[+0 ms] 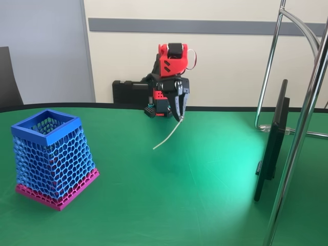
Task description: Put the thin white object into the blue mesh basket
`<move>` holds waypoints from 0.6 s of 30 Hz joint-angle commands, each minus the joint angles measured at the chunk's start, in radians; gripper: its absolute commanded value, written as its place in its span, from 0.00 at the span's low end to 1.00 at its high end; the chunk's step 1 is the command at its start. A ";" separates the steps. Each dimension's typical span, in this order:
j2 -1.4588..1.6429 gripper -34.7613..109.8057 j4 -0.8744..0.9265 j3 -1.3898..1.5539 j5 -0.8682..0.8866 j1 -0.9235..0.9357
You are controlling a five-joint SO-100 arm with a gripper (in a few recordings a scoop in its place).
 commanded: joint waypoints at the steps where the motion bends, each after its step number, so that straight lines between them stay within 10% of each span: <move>1: 0.078 0.24 0.009 -0.063 -0.026 0.018; 18: 0.124 0.24 0.025 -0.422 -0.225 0.117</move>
